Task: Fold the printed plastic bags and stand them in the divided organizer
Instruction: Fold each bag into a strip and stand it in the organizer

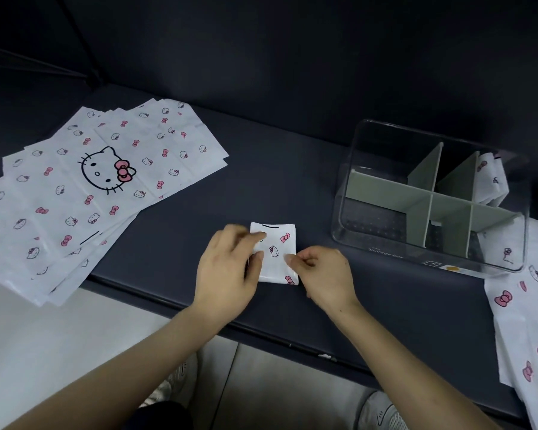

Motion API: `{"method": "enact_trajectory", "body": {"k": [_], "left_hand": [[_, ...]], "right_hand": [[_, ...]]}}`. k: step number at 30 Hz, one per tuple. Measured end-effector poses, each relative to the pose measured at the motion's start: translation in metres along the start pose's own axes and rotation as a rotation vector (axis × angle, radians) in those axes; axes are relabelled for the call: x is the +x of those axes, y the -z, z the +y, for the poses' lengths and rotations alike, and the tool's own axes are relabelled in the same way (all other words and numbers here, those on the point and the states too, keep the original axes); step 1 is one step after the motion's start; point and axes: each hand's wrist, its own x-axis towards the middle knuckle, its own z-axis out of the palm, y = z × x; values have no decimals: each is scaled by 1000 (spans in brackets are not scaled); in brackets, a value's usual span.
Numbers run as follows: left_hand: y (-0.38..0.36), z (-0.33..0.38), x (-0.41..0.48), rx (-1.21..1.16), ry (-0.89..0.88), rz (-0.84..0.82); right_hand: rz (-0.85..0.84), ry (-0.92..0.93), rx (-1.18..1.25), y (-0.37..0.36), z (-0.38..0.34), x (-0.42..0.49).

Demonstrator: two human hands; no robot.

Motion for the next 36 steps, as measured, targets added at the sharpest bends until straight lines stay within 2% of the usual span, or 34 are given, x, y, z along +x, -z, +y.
{"method": "enact_trajectory", "body": {"k": [4,7,9,13,15,18,22,24,26,28,30,32,34,36], "left_hand": [[-8,-13,11,180,-298,-233],[-16,-21,11,305,-339,-417],[-20,-25,8,342,-316,-470],[-23,-21,5,370,-251,-460],[-27,-13,1,379,-187,-415],[-36,1,-7,387,-71,-324],[-39,6,-11,390,-23,-302],[-40,4,-12,384,-22,-296],[-40,3,-12,365,-22,-309],[-38,2,-12,266,-4,-294],[-25,4,-4,85,113,-282],[-3,10,13,-104,290,-381],[26,20,38,-409,463,-507],[45,33,58,-735,494,-667]], "right_hand": [[-5,1,-22,1,-3,-1],[-12,-23,-28,2,-6,1],[-15,-32,-61,1,-9,0],[96,36,-376,-5,-10,-14],[153,58,-456,-6,-7,-23],[117,8,-422,-7,-7,-25],[-21,-173,-160,6,-14,-11],[-80,-195,-191,11,-17,-9],[-65,-139,-229,11,-19,-11],[-40,-64,-166,8,-19,-16],[-87,-41,30,12,-17,-19],[-215,-31,130,32,-19,-21],[-348,24,121,62,-22,-24],[-400,72,115,93,-25,-26]]}}
